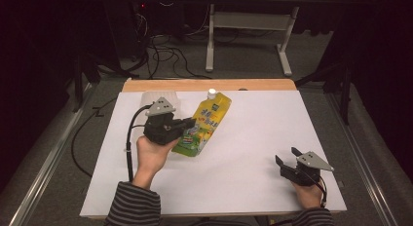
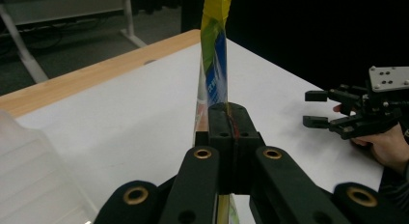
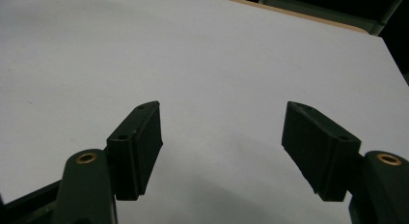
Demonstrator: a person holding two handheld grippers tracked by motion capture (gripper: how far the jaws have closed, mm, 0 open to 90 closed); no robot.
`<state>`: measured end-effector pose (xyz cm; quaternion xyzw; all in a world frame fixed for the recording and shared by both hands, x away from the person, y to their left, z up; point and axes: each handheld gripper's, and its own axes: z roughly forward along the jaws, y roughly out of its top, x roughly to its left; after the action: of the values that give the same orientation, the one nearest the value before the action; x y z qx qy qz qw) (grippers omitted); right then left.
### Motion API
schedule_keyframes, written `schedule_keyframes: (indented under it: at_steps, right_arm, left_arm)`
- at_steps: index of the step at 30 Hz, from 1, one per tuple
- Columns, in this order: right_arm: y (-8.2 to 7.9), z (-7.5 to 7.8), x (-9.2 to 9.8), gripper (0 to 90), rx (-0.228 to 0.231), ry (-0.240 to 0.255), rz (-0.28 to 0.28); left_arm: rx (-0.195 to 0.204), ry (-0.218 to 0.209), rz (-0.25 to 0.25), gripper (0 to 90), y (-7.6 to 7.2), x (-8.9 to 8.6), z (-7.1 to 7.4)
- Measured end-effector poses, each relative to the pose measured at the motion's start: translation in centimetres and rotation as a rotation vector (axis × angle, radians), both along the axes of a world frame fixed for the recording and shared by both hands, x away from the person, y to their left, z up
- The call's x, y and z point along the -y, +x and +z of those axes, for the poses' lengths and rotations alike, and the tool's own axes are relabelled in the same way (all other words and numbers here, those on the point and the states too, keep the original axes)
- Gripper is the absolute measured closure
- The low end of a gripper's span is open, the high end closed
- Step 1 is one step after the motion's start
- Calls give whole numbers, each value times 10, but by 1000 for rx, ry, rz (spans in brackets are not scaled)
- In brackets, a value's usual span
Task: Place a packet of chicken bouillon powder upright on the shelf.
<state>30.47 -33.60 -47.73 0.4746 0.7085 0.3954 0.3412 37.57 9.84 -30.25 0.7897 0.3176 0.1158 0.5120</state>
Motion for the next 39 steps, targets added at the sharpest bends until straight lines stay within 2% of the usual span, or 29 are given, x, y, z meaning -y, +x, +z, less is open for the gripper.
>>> schedule_keyframes:
  at_steps: [3, 7, 9, 14, 17, 19, 21, 26, 30, 33, 35, 39]
  right_arm:
    - [0, 0, 0, 312, 4, -2, 4]
    - [0, 0, 0, 311, 1, -1, 3]
    - [0, 0, 0, 312, 0, -6, 4]
    - [0, 0, 0, 312, -2, 5, -3]
    - [0, 0, 0, 312, -3, 4, -1]
    - [0, 0, 0, 311, -1, 3, -1]
    - [0, 0, 0, 311, -3, 6, -3]
    - [0, 0, 1, 311, 2, 4, 2]
    - [0, 0, 1, 312, 2, 4, 1]
    - [0, 0, 0, 311, -3, 4, 1]
    - [0, 0, 0, 312, -2, 3, 0]
    - [0, 0, 0, 312, -5, 5, -1]
  left_arm:
    - [15, -3, 33, 900, 1, -11, 3]
    - [55, 25, 79, 900, 2, -21, 8]
    - [62, 31, 95, 900, 3, -26, 9]
    - [55, 16, 134, 900, 11, -38, 8]
    - [71, 50, 169, 900, 14, -41, 6]
    - [75, 58, 183, 900, 17, -42, 5]
    - [84, 78, 196, 900, 20, -43, 3]
    - [77, 84, 214, 900, 28, -47, -3]
    - [75, 94, 227, 900, 36, -47, -13]
    - [74, 129, 242, 900, 44, -47, -22]
    - [73, 130, 247, 900, 46, -48, -25]
    - [114, 158, 254, 900, 50, -49, -34]
